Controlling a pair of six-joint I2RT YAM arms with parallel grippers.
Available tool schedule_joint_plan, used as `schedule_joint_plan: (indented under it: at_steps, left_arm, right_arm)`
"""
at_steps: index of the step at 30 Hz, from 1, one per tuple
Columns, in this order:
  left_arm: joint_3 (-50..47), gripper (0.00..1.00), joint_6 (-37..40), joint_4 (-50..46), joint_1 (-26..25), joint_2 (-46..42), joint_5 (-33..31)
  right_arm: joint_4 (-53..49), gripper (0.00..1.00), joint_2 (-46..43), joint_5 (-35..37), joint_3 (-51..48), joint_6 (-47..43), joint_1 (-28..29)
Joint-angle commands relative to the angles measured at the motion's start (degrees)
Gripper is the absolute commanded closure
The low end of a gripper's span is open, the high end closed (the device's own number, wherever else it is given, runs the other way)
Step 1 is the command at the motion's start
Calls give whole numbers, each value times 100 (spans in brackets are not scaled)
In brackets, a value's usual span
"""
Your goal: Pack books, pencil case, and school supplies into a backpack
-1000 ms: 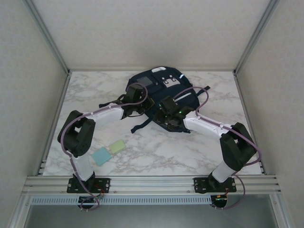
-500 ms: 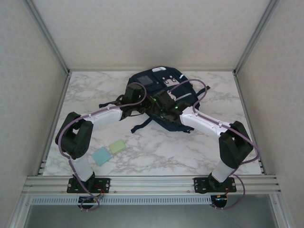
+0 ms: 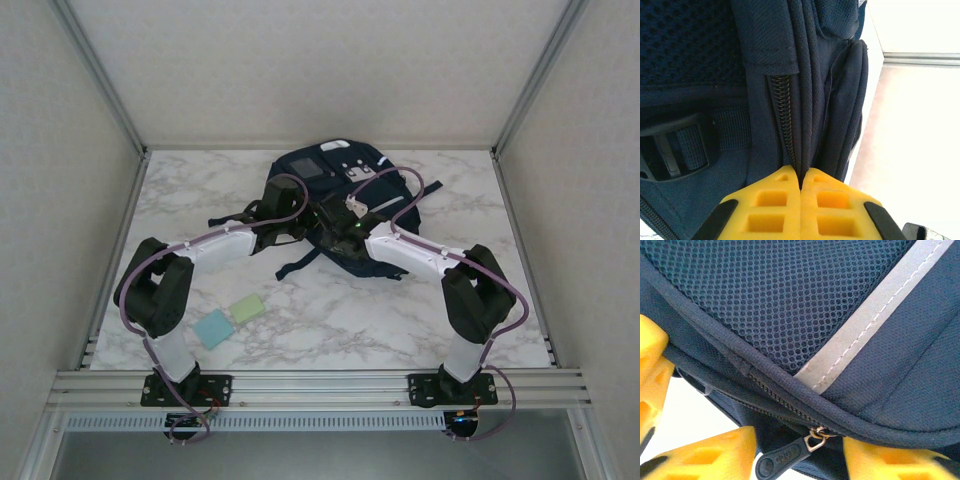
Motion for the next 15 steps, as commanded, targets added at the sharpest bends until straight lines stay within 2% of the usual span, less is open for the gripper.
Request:
schedule_joint_plan:
  at_steps: [1,10,15]
  left_arm:
    - [159,100,-92,536,87,-558,235]
    - [232,100,112,371,350,-683,143]
    - [214,100,55,434,341,-703,178]
  right_arm:
    - [-506,57,103,542,-2,-231,-46]
    - [-1423,54,-134,495,247,-1274,-131]
    - [-1313,55,-494,121,362,-1408,-208]
